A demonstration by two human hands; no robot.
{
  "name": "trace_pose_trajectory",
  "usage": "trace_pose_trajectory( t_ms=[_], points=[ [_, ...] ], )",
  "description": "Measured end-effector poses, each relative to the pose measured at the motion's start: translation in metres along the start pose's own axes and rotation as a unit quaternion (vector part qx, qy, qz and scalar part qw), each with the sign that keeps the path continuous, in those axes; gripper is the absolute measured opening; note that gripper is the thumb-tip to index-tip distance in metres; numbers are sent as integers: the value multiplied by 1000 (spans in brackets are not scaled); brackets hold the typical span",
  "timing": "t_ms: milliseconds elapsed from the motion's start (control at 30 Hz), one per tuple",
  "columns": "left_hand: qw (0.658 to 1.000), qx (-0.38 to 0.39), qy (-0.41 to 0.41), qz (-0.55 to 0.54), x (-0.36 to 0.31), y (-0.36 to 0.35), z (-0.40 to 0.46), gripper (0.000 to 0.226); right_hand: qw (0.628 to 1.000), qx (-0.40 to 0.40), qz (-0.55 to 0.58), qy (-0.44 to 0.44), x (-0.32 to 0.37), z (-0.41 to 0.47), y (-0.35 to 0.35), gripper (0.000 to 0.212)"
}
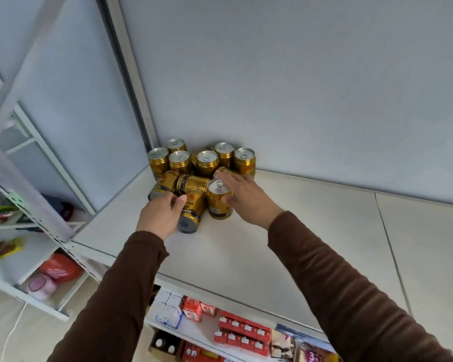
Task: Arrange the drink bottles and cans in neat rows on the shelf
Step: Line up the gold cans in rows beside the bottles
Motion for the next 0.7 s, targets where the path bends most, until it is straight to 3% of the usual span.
trace_pose_trajectory(
  t_ms=[133,300,467,600,700],
  points=[
    [988,108,12,-111,12,-11,18,69,999,13,-35,-8,3,8,-3,66],
    [931,225,45,-285,14,-16,27,106,998,27,-27,-49,-2,5,6,68],
    [900,294,31,-321,7,-21,33,96,992,26,55,-112,-3,-6,9,62],
    [900,270,-21,-341,4,-21,30,91,977,-9,130,-166,-13,-26,12,54],
    [910,247,-106,-316,-11,-21,27,89,964,-43,161,-205,-25,-50,21,53]
  ],
)
Point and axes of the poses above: each hand's wrist, its own z-axis towards the middle knuckle, its own y-axis out of the back of the hand, x = y × z, the point moved 3 cm from there along z, towards the middle knuckle, and after that the axes turned 10 degrees about -y, right-handed, at the moved point
